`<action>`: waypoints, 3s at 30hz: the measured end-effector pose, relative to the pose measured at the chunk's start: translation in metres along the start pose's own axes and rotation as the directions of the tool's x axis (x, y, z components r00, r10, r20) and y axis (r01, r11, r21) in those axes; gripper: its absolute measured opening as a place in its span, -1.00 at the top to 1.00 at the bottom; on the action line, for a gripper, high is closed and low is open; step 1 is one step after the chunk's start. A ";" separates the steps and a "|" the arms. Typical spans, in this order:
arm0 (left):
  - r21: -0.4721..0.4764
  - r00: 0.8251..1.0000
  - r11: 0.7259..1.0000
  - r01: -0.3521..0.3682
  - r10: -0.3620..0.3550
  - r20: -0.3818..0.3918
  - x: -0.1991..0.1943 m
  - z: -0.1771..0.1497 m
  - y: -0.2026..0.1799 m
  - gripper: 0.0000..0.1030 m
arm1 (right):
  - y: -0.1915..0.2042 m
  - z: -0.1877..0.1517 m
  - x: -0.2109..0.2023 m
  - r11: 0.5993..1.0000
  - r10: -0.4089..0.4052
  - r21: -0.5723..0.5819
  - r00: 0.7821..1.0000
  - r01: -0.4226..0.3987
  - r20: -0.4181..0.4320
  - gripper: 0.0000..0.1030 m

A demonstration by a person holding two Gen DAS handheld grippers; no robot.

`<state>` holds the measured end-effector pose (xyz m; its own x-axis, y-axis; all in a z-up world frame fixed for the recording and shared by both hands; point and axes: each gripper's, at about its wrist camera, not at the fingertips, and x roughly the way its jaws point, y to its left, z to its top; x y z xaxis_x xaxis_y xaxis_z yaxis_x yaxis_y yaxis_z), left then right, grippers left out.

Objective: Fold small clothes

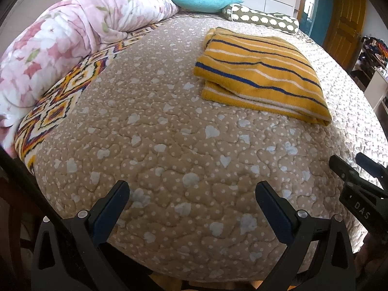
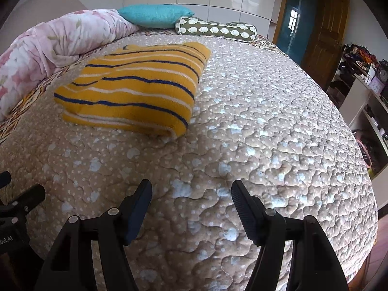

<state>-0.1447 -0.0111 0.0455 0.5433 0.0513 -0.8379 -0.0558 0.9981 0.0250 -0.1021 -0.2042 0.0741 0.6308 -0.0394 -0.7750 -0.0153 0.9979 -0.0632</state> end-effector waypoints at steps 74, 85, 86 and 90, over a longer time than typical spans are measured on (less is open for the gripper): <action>0.003 0.999 0.999 -0.035 0.035 -0.006 0.011 -0.006 0.000 -1.00 | 0.013 -0.004 -0.007 0.996 -0.084 -0.040 0.996 0.085 0.026 -0.67; 0.003 0.999 0.999 -0.033 0.033 -0.012 0.015 -0.006 -0.001 -1.00 | 0.013 -0.004 -0.006 0.996 -0.079 -0.043 0.997 0.080 0.024 -0.67; 0.003 0.999 0.999 -0.033 0.033 -0.012 0.015 -0.006 -0.001 -1.00 | 0.013 -0.004 -0.006 0.996 -0.078 -0.043 0.997 0.079 0.024 -0.67; 0.003 0.999 0.999 -0.034 0.034 -0.011 0.015 -0.006 -0.001 -1.00 | 0.014 -0.005 -0.006 0.996 -0.074 -0.044 0.997 0.075 0.024 -0.67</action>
<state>-0.1418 -0.0112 0.0293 0.5317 0.0844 -0.8427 -0.0713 0.9960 0.0547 -0.1095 -0.1907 0.0747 0.6490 -0.1118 -0.7526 -0.0024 0.9888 -0.1491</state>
